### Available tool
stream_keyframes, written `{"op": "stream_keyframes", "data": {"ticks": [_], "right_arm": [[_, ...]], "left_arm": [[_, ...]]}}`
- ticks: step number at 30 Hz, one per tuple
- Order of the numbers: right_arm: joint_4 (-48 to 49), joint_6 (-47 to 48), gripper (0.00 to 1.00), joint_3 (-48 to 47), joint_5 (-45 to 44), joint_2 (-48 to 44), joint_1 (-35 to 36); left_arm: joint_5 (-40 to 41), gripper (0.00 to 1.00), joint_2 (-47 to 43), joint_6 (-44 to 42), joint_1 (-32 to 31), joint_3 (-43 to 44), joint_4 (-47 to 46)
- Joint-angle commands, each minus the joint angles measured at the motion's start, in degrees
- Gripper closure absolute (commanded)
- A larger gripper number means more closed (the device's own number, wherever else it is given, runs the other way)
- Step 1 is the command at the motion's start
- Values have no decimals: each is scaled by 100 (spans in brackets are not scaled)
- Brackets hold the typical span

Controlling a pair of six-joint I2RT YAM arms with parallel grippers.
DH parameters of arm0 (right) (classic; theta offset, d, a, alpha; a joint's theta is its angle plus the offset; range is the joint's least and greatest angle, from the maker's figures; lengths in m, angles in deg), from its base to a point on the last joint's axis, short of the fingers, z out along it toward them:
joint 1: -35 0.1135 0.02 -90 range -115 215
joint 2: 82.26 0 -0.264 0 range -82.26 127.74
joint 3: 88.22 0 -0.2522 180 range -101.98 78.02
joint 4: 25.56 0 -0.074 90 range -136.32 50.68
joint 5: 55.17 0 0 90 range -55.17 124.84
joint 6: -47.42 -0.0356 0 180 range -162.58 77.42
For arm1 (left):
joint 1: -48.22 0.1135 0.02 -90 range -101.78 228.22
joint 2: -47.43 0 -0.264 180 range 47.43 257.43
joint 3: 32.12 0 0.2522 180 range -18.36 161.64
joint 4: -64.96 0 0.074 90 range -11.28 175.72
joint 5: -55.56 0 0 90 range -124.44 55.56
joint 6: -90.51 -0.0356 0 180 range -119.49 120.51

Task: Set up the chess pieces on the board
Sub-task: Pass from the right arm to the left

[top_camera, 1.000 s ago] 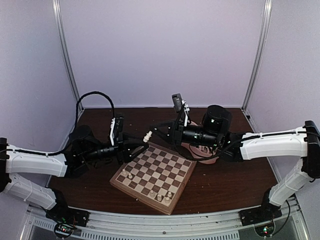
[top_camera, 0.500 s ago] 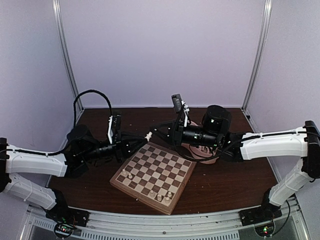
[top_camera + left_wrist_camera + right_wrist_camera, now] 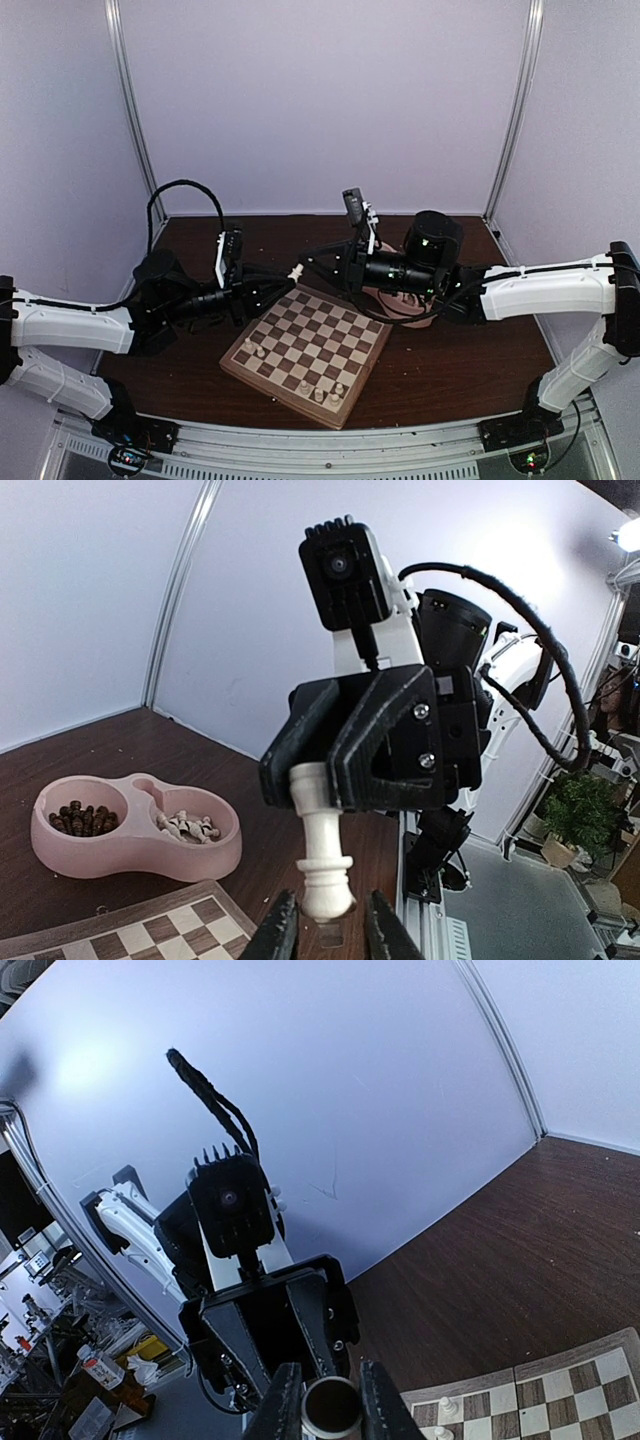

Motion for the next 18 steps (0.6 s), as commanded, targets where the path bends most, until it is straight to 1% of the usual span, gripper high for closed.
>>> {"op": "stream_keyframes", "data": {"ticks": [1,4,11,18], "right_arm": [[170,-13,95,-126,-58,52,53],[163,-12,95,-131,-54,55,69],[236,-37,95,-114,-65,125,83],[233,-11,95,-88,-128,110,93]], "left_arm": [[-88,75,-127,-83,12,94,-199],[-131,77,-135,-83,12,102,-201],[-153,78,-110,-66,12,120,-199],[-194,89,-117,-98,12,119,-131]]}}
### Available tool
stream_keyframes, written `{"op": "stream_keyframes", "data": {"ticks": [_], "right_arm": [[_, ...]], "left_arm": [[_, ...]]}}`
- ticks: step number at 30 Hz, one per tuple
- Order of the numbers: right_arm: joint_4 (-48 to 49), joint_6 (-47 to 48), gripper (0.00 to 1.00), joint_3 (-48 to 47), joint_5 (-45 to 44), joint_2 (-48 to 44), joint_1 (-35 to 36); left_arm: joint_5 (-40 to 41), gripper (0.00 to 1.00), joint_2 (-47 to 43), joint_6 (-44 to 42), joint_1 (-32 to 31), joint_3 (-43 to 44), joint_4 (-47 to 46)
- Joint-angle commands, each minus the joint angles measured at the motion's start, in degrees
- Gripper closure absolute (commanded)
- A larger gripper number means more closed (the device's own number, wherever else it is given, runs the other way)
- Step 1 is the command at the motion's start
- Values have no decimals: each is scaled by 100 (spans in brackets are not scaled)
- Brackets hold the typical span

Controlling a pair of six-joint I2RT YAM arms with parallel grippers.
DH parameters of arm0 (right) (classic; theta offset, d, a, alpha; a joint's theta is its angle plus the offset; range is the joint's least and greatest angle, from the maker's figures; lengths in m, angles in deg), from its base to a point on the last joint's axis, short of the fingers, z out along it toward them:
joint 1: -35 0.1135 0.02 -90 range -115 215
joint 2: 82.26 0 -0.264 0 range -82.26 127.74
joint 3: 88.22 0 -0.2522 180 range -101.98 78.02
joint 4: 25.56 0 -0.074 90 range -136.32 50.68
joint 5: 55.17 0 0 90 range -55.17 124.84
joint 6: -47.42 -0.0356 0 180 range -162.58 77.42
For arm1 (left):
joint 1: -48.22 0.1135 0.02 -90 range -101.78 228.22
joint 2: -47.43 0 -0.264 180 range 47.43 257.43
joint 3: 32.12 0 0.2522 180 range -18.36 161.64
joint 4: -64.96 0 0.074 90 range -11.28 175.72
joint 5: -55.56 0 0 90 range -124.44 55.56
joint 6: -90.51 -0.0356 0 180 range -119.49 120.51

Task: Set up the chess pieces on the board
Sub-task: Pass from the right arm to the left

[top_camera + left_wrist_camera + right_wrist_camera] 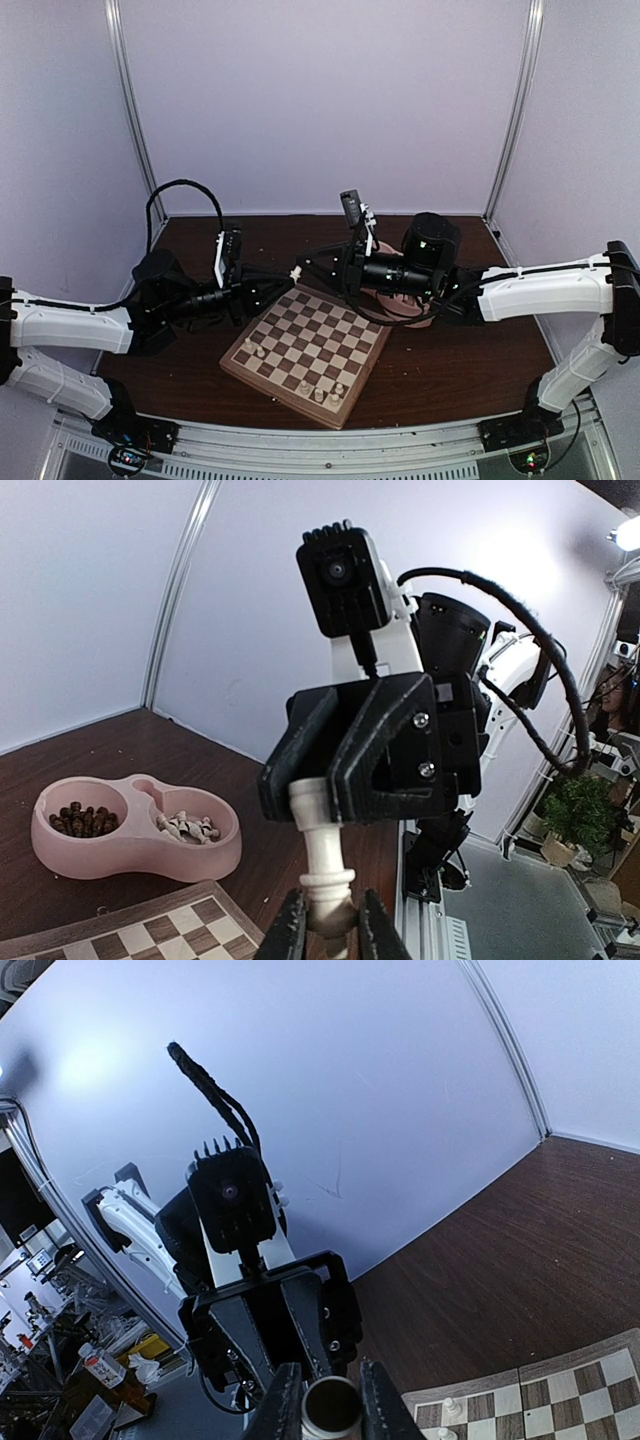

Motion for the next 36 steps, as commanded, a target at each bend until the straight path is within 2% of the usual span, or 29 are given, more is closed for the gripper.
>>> {"op": "stream_keyframes", "data": {"ticks": [1,3,7,11,12,14,15,20,28,31,36], "right_arm": [[129,1,95,-87,-134,32,43],[112,34,93,-66,-155,20,43],[-25,152,85,-19,-253,-44,42],[-263,307,54,1,-351,-156,44],[-378,363,43,-6,-371,-195,38],[-650,503,31,-1,-454,-309,18],[-848,570,28,30,-513,-404,4],[-1772,1020,25,307,-1192,-1093,-19],[-2851,2036,23,864,-2208,-2207,-19],[-2875,2272,24,1087,-2461,-2368,-17],[-3139,2522,25,994,-2629,-2088,25]], "left_arm": [[-114,93,-88,-116,12,127,-110],[-90,100,-129,-177,12,146,67],[53,100,-325,-349,12,151,590],[238,100,-601,-565,18,254,1355],[357,100,-641,-621,15,291,1564],[649,100,-689,-673,12,364,2011],[729,100,-684,-719,16,413,2179],[1133,100,-599,-735,12,820,3403],[1821,100,-529,-476,14,1913,6321],[1978,100,-236,-555,12,2645,7487],[1608,100,439,-629,12,3651,8758]]}}
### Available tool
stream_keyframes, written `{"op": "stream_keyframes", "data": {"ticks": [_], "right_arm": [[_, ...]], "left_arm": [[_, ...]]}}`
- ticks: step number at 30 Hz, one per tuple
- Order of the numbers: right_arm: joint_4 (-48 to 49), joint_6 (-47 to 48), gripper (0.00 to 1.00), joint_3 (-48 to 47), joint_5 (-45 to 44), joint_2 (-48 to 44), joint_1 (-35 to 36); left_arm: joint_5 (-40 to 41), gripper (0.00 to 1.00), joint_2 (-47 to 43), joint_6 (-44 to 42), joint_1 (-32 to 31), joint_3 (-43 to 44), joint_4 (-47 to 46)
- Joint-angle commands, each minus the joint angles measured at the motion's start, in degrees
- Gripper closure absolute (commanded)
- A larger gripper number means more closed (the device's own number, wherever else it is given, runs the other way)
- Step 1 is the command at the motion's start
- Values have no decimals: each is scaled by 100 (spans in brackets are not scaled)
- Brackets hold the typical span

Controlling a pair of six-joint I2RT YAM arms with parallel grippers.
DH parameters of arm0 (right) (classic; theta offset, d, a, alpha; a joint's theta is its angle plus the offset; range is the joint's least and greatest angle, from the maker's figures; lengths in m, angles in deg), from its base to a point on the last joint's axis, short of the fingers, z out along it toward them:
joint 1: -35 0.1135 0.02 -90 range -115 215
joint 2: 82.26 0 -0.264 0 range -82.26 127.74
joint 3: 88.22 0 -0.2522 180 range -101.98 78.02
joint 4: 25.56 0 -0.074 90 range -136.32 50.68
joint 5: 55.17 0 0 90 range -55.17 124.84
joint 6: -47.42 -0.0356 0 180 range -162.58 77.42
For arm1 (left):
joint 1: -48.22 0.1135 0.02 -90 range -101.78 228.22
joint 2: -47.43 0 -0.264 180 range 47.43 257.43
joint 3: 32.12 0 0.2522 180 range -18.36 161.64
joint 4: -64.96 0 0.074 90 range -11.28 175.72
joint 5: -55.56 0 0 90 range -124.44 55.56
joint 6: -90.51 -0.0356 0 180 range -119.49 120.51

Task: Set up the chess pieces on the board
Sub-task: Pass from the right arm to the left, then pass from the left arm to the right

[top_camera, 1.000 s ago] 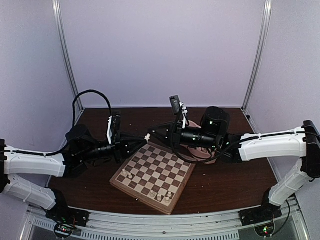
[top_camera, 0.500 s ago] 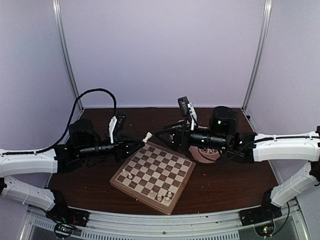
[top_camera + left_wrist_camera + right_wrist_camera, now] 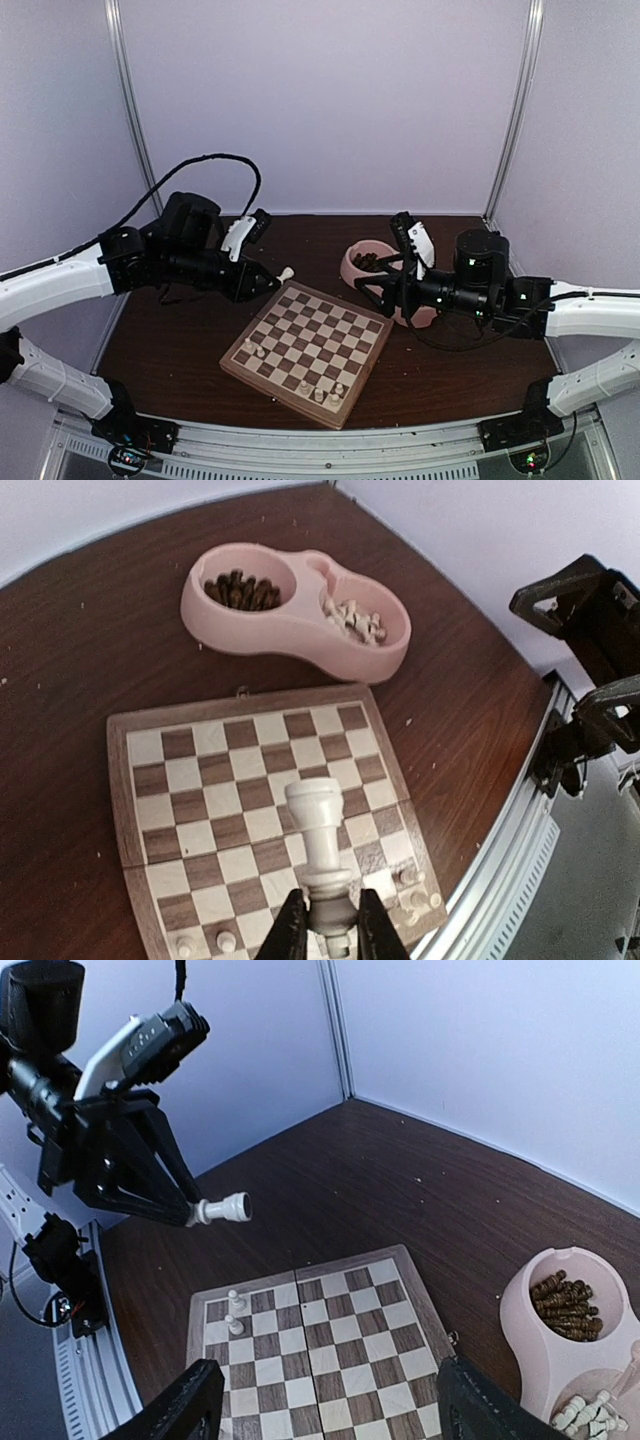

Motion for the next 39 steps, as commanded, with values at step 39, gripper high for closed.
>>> {"op": "stream_keyframes", "data": {"ticks": [39], "right_arm": [[340,4863,34,-1185,-1187,2584,1275]], "left_arm": [[-1311,100,2268,-458,319,2433,3289]]}}
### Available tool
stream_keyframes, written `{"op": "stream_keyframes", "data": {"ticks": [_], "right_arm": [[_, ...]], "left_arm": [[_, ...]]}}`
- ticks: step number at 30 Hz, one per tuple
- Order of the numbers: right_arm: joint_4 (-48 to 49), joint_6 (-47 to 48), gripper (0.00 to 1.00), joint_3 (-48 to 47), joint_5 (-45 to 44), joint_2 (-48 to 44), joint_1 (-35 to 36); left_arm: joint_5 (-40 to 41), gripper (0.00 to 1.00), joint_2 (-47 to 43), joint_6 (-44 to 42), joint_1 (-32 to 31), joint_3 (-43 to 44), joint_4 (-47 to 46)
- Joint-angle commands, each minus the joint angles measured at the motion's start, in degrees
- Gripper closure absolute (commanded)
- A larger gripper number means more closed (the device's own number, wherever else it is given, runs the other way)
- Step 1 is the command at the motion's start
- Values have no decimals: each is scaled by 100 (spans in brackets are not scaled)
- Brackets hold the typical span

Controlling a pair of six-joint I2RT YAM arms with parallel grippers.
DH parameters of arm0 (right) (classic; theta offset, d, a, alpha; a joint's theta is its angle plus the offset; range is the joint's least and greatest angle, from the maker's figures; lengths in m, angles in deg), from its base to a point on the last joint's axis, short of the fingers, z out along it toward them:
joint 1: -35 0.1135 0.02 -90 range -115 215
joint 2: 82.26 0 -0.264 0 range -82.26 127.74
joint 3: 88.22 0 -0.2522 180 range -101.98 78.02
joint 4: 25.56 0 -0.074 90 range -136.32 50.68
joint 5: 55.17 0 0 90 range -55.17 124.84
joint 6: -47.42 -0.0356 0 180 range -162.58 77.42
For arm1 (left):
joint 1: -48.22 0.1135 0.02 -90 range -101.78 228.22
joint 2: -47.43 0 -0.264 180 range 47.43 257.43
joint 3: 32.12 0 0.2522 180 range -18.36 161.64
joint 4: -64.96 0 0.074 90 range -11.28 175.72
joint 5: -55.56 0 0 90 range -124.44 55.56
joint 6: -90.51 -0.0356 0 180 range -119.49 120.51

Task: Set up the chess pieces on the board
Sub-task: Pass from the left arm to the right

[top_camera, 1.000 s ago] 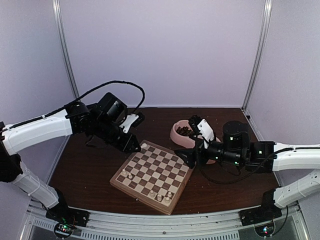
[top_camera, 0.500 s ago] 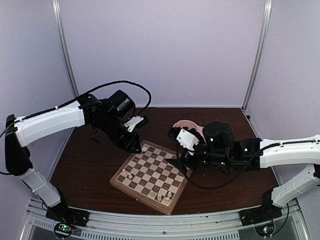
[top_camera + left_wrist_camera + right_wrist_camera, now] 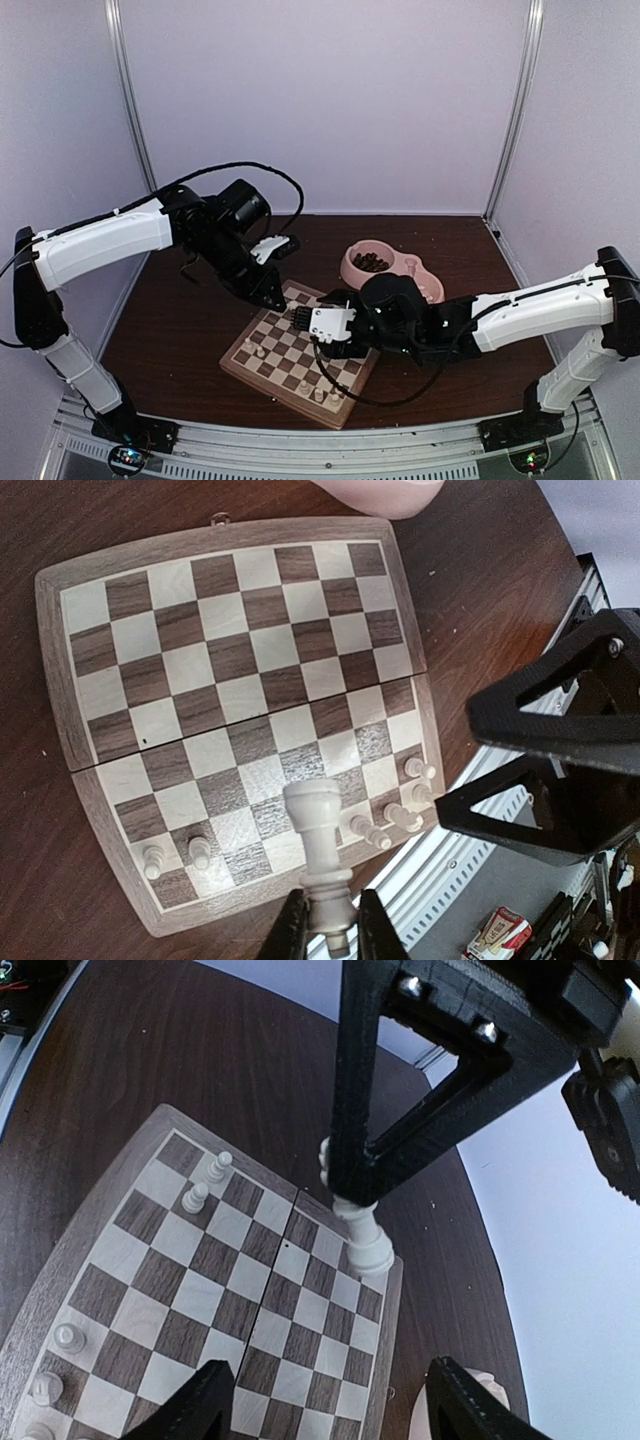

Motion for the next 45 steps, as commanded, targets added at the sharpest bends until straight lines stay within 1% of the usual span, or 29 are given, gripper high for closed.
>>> {"op": "stream_keyframes", "data": {"ticks": [1,7,10,13,17,21,23,27,31,32,34,35,36,37,40,41,43,45], "right_arm": [[374,292,35,-392,-22,291,10],[826,213,40,-540,-55,625,16],[862,206,42,-642,-118,747,11],[847,199,47,-740,-109,876,8],[832,140,51,-872,-162,1054,15],[911,94,60,-923,-155,1186,16],[922,78,66,-940,-133,1223,10],[936,50,83,-934,-79,1246,10],[925,-5,97,-903,-50,1226,12],[921,-31,99,-883,-25,1189,10],[925,-70,100,-837,41,1142,0],[924,-100,100,-819,72,1106,1],[930,-130,100,-793,101,1073,1],[959,-169,100,-756,117,1038,1],[974,-286,100,-657,172,930,-4],[962,-328,100,-619,192,896,-3],[899,-411,100,-552,224,811,-12],[788,-536,100,-469,305,684,-32]], "left_arm": [[-300,100,50,-20,26,38,42],[-382,100,133,-54,25,26,43],[-450,100,155,-77,25,1,41],[-490,100,185,-91,24,-30,41],[-535,100,199,-98,25,-49,41],[-554,100,158,-117,24,-70,40],[-546,100,141,-117,25,-75,43],[-549,100,108,-139,24,-101,42],[-483,100,-2,-155,15,-155,-8],[-458,100,-45,-153,8,-182,-40],[-437,100,-118,-151,7,-251,-106],[-410,97,-156,-144,9,-277,-143],[-366,91,-201,-139,7,-315,-177],[-299,83,-271,-131,7,-358,-217],[-137,53,-625,-115,-1,-613,-558],[-96,46,-776,-117,-2,-731,-700],[58,40,-1082,-126,4,-919,-929],[267,38,-1352,-101,2,-1104,-1154]]}}
